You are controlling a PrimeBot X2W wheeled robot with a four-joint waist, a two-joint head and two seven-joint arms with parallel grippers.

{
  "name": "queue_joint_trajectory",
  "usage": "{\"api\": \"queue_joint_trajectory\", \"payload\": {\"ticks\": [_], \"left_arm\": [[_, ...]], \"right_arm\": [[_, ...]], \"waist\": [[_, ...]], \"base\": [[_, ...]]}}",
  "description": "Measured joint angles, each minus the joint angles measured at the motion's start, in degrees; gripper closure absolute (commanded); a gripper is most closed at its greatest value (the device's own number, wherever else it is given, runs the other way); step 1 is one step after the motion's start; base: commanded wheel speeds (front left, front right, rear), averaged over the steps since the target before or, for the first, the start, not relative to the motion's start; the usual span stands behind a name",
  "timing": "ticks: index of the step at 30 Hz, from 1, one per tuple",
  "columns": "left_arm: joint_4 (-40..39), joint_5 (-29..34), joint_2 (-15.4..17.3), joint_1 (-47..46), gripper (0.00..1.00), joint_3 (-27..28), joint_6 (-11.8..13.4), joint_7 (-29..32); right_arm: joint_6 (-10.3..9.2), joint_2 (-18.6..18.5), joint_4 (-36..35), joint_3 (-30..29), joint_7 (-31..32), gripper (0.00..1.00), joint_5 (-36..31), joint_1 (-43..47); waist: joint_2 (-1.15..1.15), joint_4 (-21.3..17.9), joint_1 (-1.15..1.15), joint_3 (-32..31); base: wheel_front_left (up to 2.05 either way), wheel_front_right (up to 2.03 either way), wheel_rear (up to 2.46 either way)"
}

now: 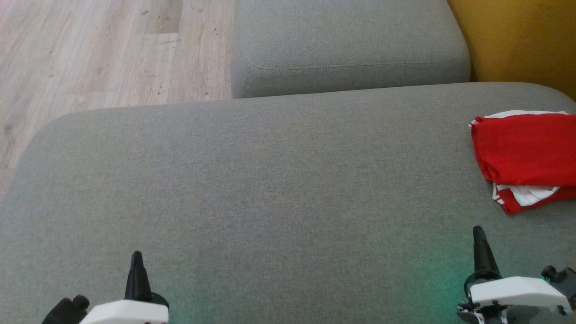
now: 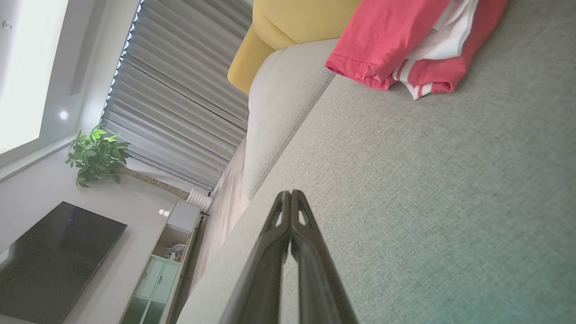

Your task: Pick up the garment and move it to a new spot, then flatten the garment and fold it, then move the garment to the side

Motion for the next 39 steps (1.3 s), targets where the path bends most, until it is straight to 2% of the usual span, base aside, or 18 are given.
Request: {"api": "queue_joint_trajectory", "payload": {"ticks": [39], "left_arm": [[1.9, -26.5, 0.0, -5.7, 1.00, 6.0, -4.8, 6.3]], "right_arm": [[0.00, -0.2, -0.7, -4.8, 6.2, 1.00, 26.5, -4.8]], "waist": [[0.00, -0.7, 0.00, 2.1]], "base": [[0.00, 0.00, 0.00]]}}
